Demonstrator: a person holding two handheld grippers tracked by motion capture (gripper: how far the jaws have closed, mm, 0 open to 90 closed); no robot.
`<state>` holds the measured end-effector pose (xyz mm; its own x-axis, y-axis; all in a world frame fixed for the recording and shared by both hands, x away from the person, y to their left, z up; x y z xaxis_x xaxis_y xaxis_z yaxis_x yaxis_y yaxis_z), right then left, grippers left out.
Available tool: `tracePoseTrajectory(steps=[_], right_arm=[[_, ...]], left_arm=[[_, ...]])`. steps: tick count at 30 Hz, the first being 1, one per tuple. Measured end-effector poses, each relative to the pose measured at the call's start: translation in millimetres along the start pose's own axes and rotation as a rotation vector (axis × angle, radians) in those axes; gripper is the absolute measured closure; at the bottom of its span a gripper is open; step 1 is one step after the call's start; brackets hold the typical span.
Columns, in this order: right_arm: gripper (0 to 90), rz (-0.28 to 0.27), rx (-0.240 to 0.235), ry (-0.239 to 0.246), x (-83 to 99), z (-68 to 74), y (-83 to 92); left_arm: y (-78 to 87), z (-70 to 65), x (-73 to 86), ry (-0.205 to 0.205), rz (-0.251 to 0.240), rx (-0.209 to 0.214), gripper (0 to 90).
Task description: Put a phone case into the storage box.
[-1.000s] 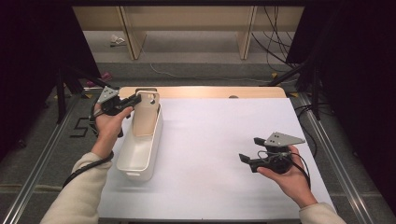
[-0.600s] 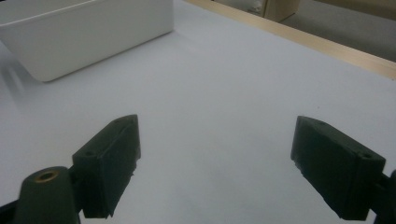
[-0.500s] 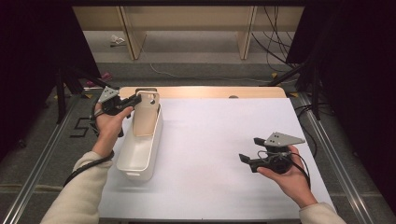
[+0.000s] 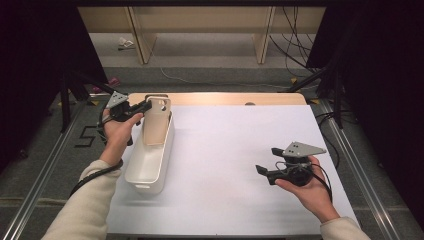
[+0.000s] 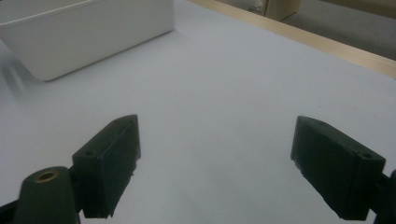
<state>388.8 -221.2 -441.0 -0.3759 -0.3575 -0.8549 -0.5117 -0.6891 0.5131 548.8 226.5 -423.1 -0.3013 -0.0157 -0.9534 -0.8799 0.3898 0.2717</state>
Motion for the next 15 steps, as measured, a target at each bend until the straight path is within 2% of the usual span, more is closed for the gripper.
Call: tracePoseTrajectory(steps=[15], right_arm=[[16.5, 0.0, -0.001, -0.001, 0.4, -0.2, -0.8]], left_arm=[[-5.1, 3.0, 2.2, 0.013, 0.009, -0.008, 81.1]])
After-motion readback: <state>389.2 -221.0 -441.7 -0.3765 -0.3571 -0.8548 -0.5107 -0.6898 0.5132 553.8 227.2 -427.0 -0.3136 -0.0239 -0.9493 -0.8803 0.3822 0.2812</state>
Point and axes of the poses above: each handheld gripper's, and its own axes: y roughly backward along the jaws, x roughly out of its underside, z roughly to its left, the point moved 5 cm from there along -y, roughly forward along the jaws, and after that the axes turned 6 degrees about -x, right-handed, at the moved point
